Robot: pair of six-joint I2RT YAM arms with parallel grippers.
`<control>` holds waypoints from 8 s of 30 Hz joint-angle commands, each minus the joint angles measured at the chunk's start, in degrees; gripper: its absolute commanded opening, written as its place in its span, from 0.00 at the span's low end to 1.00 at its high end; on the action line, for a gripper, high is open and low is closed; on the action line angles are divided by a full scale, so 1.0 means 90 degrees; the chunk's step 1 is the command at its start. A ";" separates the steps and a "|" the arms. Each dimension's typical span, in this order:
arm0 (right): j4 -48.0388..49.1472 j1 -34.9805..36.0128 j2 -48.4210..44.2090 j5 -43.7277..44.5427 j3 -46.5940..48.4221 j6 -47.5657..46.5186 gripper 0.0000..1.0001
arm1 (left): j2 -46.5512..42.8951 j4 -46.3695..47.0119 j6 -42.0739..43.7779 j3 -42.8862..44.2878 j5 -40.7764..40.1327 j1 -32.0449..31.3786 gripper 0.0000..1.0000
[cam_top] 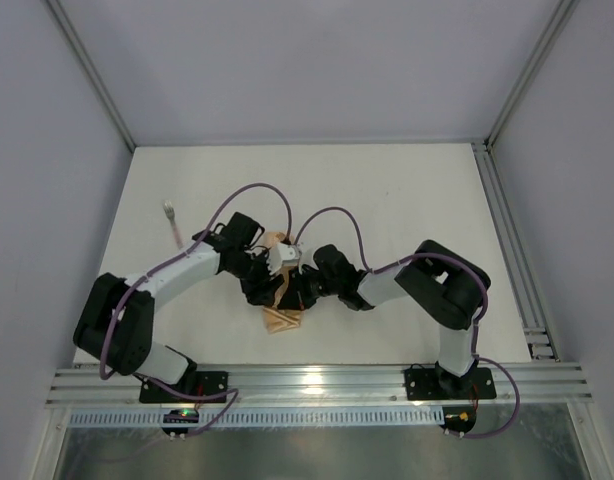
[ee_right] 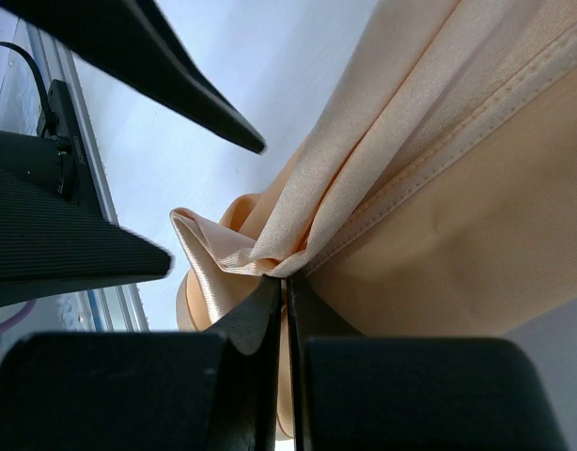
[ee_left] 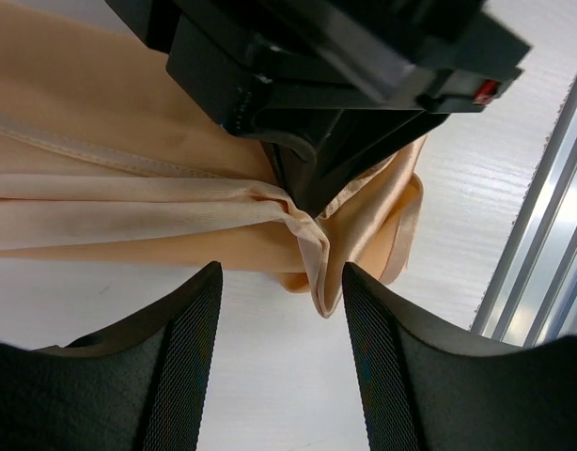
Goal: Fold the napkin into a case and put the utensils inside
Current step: Stuff the top corner of the smaller-rectangle-folded napkin at the center of the board.
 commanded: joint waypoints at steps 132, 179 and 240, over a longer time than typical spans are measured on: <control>-0.1672 -0.0101 -0.0192 -0.1223 0.0316 -0.0950 0.03 | -0.0006 -0.0490 0.1601 -0.0113 0.0460 -0.0660 0.00; -0.2230 -0.0121 0.0053 -0.1566 0.0708 -0.1684 0.09 | 0.1047 0.1727 -0.1797 0.0385 -0.0270 0.0727 0.59; -0.0325 0.0182 -0.0777 -0.0082 -0.0572 -0.0619 0.04 | 0.1429 0.1034 -0.2100 0.0854 -0.0478 0.0228 0.19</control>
